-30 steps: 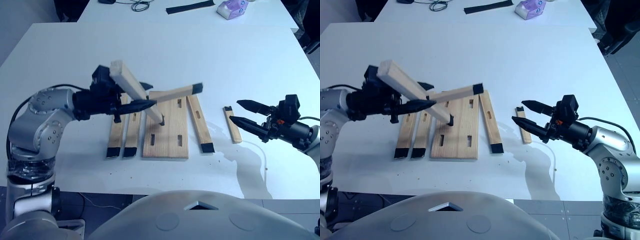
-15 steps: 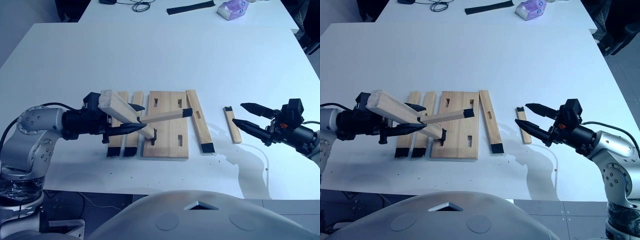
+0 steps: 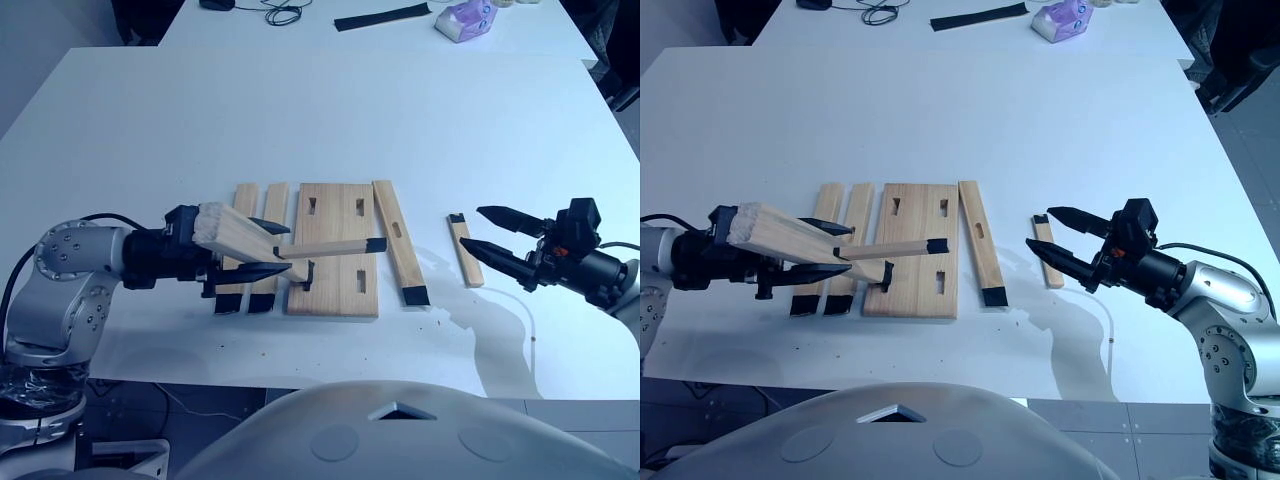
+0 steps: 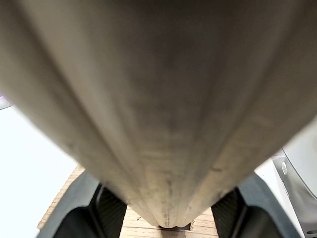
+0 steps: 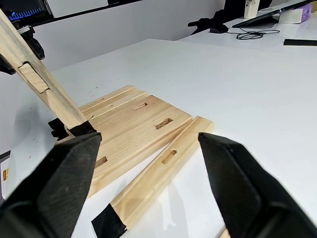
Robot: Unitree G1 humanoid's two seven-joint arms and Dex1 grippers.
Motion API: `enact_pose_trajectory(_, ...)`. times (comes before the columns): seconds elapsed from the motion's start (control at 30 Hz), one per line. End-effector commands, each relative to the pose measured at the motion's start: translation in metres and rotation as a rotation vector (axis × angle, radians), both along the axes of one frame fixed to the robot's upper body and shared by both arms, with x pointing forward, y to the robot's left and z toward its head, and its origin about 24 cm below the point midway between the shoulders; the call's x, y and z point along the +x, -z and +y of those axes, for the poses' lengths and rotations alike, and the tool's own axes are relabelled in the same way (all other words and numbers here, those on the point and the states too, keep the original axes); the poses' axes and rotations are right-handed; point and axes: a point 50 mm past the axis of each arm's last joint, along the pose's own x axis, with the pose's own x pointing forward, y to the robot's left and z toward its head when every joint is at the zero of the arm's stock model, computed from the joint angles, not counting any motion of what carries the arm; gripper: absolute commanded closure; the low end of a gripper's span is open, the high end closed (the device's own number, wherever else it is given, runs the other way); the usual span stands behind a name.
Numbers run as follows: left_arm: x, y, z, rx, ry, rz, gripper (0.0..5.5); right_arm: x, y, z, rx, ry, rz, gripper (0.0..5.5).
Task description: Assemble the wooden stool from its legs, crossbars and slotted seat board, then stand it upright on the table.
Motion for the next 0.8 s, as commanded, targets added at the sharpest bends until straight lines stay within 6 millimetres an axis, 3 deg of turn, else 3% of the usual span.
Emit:
enact_pose_trajectory(0.03, -0.002, 0.003, 0.006, 0.064, -0.025, 0.066, 3.42, -0.003, 0.003, 0.004, -0.006, 0.011, -0.009, 1.89)
enact_pose_trajectory(0.8, 0.009, -0.031, -0.003, 0.003, -0.025, -0.019, 3.42, -0.007, 0.006, 0.004, -0.001, 0.024, -0.006, 1.89)
